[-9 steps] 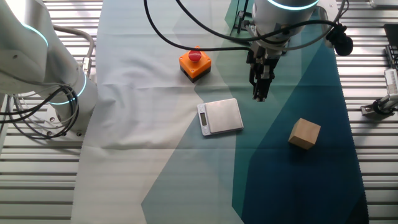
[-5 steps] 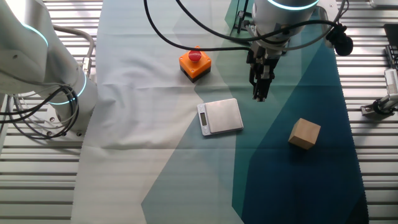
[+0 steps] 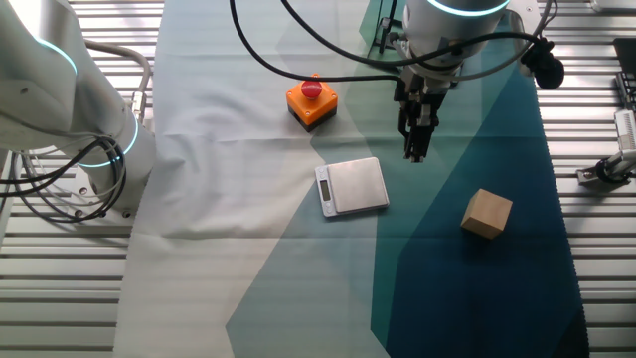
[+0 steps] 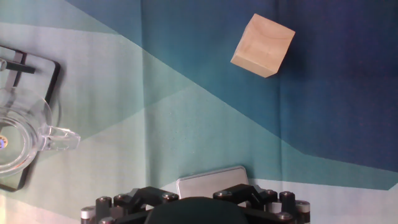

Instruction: Take the cup off the cup rack

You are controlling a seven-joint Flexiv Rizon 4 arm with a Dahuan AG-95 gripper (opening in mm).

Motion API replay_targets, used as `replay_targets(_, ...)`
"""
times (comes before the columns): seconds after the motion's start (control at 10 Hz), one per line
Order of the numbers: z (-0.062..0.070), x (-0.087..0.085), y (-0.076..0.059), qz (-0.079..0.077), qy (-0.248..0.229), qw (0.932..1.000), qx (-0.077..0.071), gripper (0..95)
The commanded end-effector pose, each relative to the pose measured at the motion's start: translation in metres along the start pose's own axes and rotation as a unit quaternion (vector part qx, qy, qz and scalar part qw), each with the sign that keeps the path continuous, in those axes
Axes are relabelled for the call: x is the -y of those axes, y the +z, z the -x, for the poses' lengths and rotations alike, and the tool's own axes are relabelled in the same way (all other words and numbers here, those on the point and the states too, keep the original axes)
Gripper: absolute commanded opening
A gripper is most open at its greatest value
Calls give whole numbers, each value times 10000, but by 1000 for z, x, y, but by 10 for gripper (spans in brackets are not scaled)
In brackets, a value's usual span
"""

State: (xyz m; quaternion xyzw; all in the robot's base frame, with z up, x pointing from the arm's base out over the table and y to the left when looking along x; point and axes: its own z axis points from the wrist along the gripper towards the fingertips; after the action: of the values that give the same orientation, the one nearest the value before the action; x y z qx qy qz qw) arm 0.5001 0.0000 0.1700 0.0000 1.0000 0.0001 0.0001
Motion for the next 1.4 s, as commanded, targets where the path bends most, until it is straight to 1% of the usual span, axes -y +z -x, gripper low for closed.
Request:
replay_targets(0.1,0,0,0,-176,-559,9959,683,0)
replay_targets(0.2,0,0,-1,-67,-520,9963,680,0)
replay_targets(0.4,-1,-1,-2,-88,-524,9963,672,0)
replay_targets(1.2,-1,-1,-2,-85,-525,9963,674,0)
replay_targets(1.4,-1,-1,-2,-101,-599,9961,635,0)
